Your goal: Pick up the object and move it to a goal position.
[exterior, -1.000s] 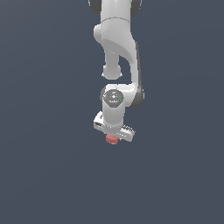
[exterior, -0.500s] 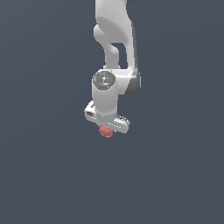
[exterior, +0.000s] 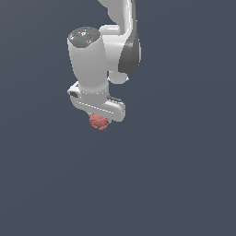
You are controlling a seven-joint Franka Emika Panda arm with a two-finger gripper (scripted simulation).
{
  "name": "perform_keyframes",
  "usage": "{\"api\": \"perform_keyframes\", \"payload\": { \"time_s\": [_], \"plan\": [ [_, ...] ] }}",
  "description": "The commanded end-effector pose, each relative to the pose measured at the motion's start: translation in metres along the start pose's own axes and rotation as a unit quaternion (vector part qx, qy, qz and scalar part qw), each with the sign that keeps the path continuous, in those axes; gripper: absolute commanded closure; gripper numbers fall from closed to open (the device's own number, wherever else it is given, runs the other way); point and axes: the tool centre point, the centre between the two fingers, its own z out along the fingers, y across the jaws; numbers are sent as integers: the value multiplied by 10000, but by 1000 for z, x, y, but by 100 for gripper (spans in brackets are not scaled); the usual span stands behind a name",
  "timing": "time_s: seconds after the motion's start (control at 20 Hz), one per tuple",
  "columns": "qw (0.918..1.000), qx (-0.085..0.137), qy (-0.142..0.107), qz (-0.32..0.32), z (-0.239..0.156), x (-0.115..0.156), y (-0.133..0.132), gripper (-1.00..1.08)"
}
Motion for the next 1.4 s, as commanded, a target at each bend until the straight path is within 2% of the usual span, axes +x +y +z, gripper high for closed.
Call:
{"api": "perform_keyframes", "payload": {
  "time_s": [0.0, 0.45, 0.7, 1.0, 1.35],
  "plan": [
    [10000, 0, -3, -1, -29, 1, 13, 108],
    [10000, -2, -2, 0, -129, 9, 57, 108],
    [10000, -5, -1, -1, -171, 14, 74, 108],
    [10000, -7, 0, -3, -202, 19, 87, 108],
    [10000, -7, 0, -3, -216, 22, 93, 108]
  ]
}}
